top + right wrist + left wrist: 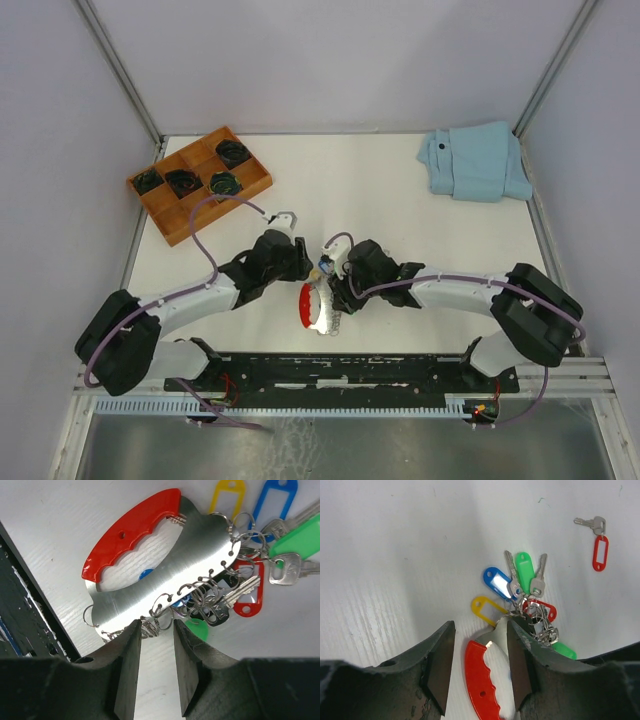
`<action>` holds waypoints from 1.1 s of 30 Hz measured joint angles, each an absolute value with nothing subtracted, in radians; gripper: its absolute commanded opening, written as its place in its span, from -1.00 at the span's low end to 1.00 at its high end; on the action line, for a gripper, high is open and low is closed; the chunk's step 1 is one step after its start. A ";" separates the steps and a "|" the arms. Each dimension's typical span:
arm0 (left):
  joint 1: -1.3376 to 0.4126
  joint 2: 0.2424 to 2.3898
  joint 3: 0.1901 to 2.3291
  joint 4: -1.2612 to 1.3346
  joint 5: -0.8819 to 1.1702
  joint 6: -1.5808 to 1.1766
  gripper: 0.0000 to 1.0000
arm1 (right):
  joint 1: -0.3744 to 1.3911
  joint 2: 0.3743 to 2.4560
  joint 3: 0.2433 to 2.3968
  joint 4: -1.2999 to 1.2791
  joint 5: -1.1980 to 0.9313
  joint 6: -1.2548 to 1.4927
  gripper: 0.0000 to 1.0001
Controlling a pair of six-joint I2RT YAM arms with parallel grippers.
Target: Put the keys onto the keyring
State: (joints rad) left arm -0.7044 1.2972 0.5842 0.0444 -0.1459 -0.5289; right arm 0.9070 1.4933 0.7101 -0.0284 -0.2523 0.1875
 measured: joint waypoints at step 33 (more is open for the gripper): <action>-0.761 1.350 0.477 0.147 0.010 -0.567 0.02 | 0.941 1.539 0.737 -0.016 -0.152 0.152 -0.82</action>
State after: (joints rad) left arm -0.7609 1.3499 0.4767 0.1474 0.0097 -0.5671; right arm 0.9405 1.5391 0.7368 -0.0158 -0.1524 0.1524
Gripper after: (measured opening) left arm 0.512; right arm 0.143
